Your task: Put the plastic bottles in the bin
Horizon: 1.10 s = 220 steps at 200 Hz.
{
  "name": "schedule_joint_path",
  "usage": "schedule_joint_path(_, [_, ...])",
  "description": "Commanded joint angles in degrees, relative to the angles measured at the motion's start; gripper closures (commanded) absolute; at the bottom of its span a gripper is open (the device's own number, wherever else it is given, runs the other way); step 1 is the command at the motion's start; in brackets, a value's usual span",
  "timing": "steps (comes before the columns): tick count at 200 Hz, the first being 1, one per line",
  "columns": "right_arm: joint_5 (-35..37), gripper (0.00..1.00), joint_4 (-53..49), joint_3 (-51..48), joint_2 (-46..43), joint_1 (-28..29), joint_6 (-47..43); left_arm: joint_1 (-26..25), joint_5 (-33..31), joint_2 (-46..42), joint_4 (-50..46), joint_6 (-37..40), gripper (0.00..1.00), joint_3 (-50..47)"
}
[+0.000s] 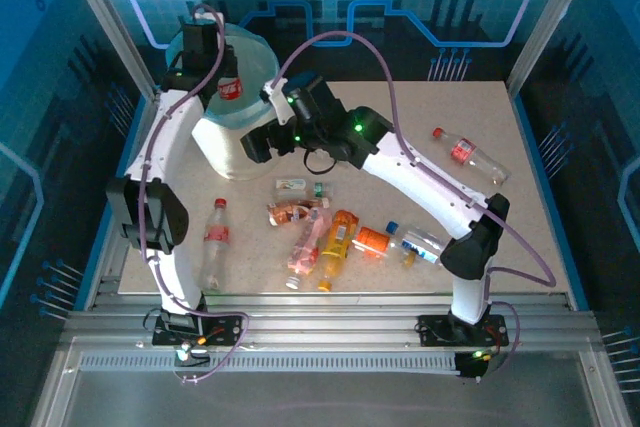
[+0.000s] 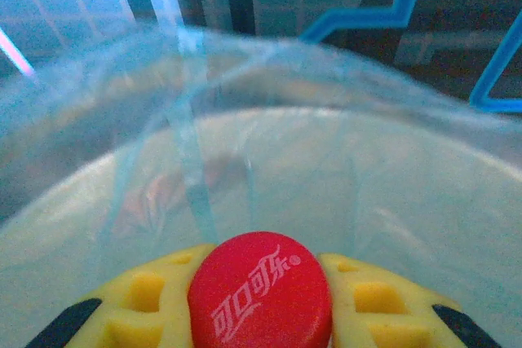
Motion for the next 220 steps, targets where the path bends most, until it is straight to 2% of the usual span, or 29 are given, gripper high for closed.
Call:
schedule_joint_path(1, [0.0, 0.0, -1.0, -1.6, -1.9, -0.8, 1.6, 1.1, 0.8, 0.1, 5.5, 0.4, 0.92, -2.2])
schedule_joint_path(8, [0.1, 0.0, -1.1, -1.8, -1.9, -0.8, 1.7, 1.3, 1.0, 0.2, 5.5, 0.2, 0.86, -2.7])
schedule_joint_path(20, [0.2, 0.0, -1.3, -1.8, -2.0, -0.8, 1.7, 1.6, 1.2, 0.4, 5.3, -0.1, 0.65, -2.8])
schedule_joint_path(34, [0.3, 0.0, -1.5, -1.5, -2.0, -0.8, 2.1, 1.8, 1.5, 0.1, 4.5, -0.4, 0.48, -2.2])
schedule_joint_path(67, [-0.4, 0.0, -2.0, -0.1, -2.4, -0.8, 2.8, 1.9, 4.0, -2.2, 1.6, -1.3, 0.31, 1.7])
schedule_joint_path(99, [-0.6, 0.0, -2.7, 0.3, -3.9, -0.8, 3.1, 1.9, 7.6, -5.6, -3.1, -2.9, 0.3, 6.4])
schedule_joint_path(155, [2.0, 0.0, -3.4, -5.4, -10.8, -0.7, 2.8, 0.2, 15.8, -15.7, -11.1, -5.7, 0.31, 5.8])
schedule_joint_path(182, [4.8, 0.0, -3.4, -11.3, -16.3, -0.8, 2.0, -5.4, 15.9, -23.1, -13.2, -4.1, 0.32, -1.1])
schedule_joint_path(220, [8.5, 0.03, -4.9, -22.2, -25.9, -1.0, 0.5, -18.9, 11.0, -34.9, -16.9, -3.5, 0.33, -15.8])
